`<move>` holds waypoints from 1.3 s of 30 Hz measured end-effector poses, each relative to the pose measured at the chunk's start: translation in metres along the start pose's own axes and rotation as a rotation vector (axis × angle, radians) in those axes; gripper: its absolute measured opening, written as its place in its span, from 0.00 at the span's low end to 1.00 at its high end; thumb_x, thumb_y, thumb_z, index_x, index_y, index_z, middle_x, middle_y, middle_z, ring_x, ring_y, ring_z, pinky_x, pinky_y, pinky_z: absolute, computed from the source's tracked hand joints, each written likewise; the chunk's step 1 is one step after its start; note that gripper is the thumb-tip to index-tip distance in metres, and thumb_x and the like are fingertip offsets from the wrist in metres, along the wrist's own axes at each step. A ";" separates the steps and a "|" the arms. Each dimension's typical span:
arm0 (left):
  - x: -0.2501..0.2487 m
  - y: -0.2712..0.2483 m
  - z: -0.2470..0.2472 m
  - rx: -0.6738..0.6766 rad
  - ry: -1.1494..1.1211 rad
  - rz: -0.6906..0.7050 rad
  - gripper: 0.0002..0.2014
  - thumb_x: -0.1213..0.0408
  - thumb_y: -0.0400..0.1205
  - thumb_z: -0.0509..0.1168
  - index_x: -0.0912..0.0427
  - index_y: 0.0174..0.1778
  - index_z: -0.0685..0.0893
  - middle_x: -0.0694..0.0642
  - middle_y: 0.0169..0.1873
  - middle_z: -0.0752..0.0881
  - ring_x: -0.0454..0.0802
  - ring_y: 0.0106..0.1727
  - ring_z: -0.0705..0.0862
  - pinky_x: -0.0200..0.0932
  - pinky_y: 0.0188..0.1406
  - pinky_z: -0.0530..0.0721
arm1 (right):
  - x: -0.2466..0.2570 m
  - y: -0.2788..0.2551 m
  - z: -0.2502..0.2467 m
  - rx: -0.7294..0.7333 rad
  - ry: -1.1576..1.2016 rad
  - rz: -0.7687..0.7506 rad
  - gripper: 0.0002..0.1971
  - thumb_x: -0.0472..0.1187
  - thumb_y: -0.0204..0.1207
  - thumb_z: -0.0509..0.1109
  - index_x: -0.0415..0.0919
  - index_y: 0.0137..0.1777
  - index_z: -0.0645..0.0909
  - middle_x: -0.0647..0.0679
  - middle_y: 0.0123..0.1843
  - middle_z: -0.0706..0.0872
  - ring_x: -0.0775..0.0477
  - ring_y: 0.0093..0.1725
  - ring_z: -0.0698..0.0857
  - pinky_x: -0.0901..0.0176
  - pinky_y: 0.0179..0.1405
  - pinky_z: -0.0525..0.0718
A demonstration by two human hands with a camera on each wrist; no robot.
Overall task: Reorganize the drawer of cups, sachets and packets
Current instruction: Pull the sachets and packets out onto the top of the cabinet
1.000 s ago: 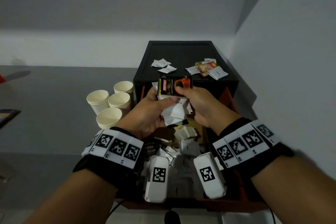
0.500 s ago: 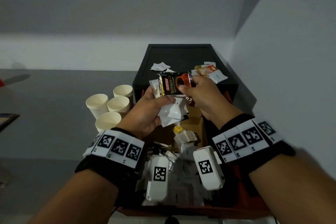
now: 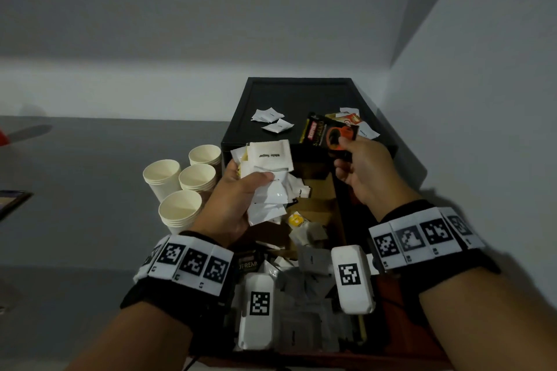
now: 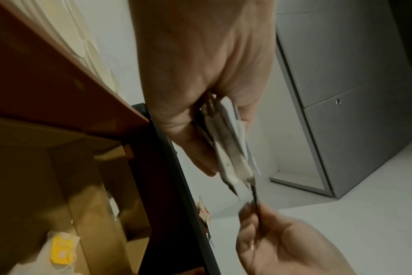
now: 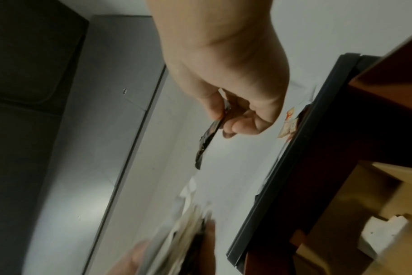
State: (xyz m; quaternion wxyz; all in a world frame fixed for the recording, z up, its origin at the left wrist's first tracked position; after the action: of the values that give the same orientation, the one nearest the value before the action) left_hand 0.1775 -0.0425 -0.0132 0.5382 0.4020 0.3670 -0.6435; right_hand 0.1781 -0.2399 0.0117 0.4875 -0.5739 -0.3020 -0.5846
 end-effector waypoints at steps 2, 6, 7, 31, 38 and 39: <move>-0.007 0.001 -0.011 -0.047 -0.040 0.025 0.15 0.78 0.80 0.60 0.52 0.54 0.78 0.56 0.40 0.91 0.52 0.37 0.90 0.50 0.30 0.89 | -0.005 0.007 -0.011 -0.040 -0.001 0.029 0.07 0.36 0.82 0.62 0.43 0.58 0.77 0.46 0.38 0.80 0.55 0.30 0.75 0.64 0.28 0.76; -0.025 0.003 -0.028 -0.110 -0.093 0.071 0.13 0.77 0.81 0.59 0.52 0.53 0.76 0.52 0.35 0.91 0.48 0.32 0.90 0.45 0.24 0.86 | -0.019 0.018 -0.020 -0.038 -0.113 0.072 0.06 0.32 0.82 0.60 0.41 0.52 0.77 0.46 0.38 0.78 0.55 0.30 0.74 0.65 0.27 0.73; -0.028 0.004 -0.031 -0.125 -0.095 0.077 0.14 0.76 0.81 0.60 0.52 0.54 0.76 0.53 0.38 0.90 0.48 0.32 0.90 0.44 0.24 0.86 | -0.023 0.020 -0.021 -0.037 -0.144 0.083 0.06 0.31 0.82 0.60 0.41 0.50 0.77 0.46 0.37 0.77 0.54 0.30 0.73 0.65 0.27 0.72; -0.020 0.032 -0.030 -0.103 -0.063 0.008 0.16 0.76 0.79 0.62 0.53 0.58 0.77 0.55 0.44 0.90 0.52 0.38 0.91 0.48 0.28 0.87 | 0.021 0.057 0.052 0.072 -0.244 -0.104 0.11 0.31 0.83 0.58 0.39 0.57 0.80 0.47 0.46 0.81 0.56 0.38 0.81 0.68 0.33 0.81; -0.017 0.052 -0.025 -0.094 -0.046 0.000 0.15 0.78 0.79 0.62 0.52 0.54 0.78 0.55 0.40 0.90 0.52 0.35 0.90 0.49 0.30 0.88 | 0.019 0.071 0.107 0.403 -0.315 0.013 0.29 0.28 0.81 0.60 0.51 0.79 0.64 0.47 0.55 0.78 0.50 0.48 0.79 0.60 0.44 0.80; -0.016 0.055 -0.024 -0.096 -0.043 -0.003 0.16 0.78 0.79 0.62 0.51 0.53 0.78 0.55 0.41 0.90 0.52 0.36 0.90 0.49 0.31 0.89 | 0.017 0.075 0.107 0.381 -0.385 0.010 0.26 0.29 0.81 0.61 0.50 0.77 0.68 0.47 0.54 0.79 0.51 0.46 0.78 0.61 0.44 0.80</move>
State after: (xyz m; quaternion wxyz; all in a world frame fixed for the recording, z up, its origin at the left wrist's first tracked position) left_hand 0.2366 -0.0224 -0.0103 0.5637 0.3612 0.3865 -0.6344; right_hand 0.2892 -0.1717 0.0301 0.5230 -0.5739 -0.4912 -0.3948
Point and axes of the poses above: each hand's wrist, its own y-axis towards the middle knuckle, its own z-axis out of the palm, x = y × z, the point moved 9 cm from there along y, towards the middle knuckle
